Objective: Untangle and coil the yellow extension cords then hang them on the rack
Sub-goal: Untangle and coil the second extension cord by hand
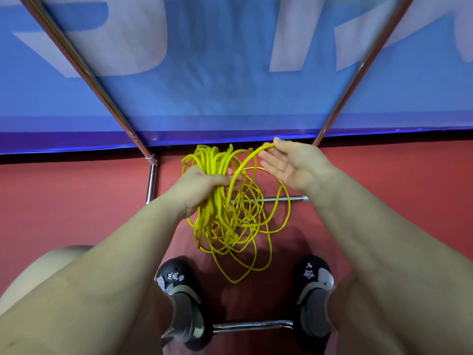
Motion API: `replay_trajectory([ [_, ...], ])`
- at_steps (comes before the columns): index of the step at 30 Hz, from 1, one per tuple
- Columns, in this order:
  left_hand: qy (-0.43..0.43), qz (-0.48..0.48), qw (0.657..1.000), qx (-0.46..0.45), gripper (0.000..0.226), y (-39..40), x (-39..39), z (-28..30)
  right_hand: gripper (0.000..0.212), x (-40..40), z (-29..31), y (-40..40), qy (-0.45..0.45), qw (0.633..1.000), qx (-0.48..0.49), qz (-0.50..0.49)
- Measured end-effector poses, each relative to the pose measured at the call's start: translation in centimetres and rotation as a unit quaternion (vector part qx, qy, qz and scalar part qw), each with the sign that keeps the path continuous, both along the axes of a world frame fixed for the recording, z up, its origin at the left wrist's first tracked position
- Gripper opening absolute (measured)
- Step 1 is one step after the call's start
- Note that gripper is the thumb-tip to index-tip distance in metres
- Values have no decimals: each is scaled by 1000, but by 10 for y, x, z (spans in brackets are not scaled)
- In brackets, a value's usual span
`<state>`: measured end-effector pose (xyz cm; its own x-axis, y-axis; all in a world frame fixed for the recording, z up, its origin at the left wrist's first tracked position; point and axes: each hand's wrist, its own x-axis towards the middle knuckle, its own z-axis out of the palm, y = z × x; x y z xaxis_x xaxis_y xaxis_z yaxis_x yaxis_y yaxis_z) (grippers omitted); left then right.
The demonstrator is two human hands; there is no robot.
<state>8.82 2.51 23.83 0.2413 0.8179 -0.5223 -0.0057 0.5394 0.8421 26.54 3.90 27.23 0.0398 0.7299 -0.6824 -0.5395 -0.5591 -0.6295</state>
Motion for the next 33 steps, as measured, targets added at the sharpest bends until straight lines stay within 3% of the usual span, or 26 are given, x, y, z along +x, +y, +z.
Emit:
replay_trajectory([
  [10, -56, -48, 997, -23, 9, -5, 4, 0, 11, 11, 4, 5, 30, 996, -19, -76],
  [13, -34, -61, 998, -9, 5, -5, 4, 0, 10, 8, 6, 4, 15, 1000, 19, -5],
  [15, -36, -24, 999, -15, 5, -4, 4, -1, 6, 5, 2, 0, -89, 989, 34, 110],
  [16, -48, 5, 999, -22, 7, -2, 4, 0, 9, 2, -2, -4, -195, 959, 47, 200],
  [18, -79, 55, 995, -35, 8, 2, 2, -1, 21, -5, -12, -15, -385, 833, 101, 385],
  [19, -92, 73, 992, -41, 9, 4, 1, 0, 24, -10, -19, -21, -424, 777, 126, 448],
  [20, -103, 85, 990, -48, 9, 6, 0, 0, 27, -15, -26, -26, -433, 746, 140, 486],
  [23, -123, 114, 983, -70, 12, 10, -2, 0, 30, -28, -37, -36, -432, 748, 167, 476],
  [26, -130, 111, 982, -80, 11, 11, -6, -3, 20, -29, -37, -34, -468, 746, 213, 423],
  [30, -147, 100, 982, -71, 13, 15, -10, -4, 16, -25, -28, -34, -546, 662, 271, 436],
  [33, -134, 121, 982, -65, 17, 17, -11, -2, 17, -17, -23, -30, -571, 647, 298, 408],
])
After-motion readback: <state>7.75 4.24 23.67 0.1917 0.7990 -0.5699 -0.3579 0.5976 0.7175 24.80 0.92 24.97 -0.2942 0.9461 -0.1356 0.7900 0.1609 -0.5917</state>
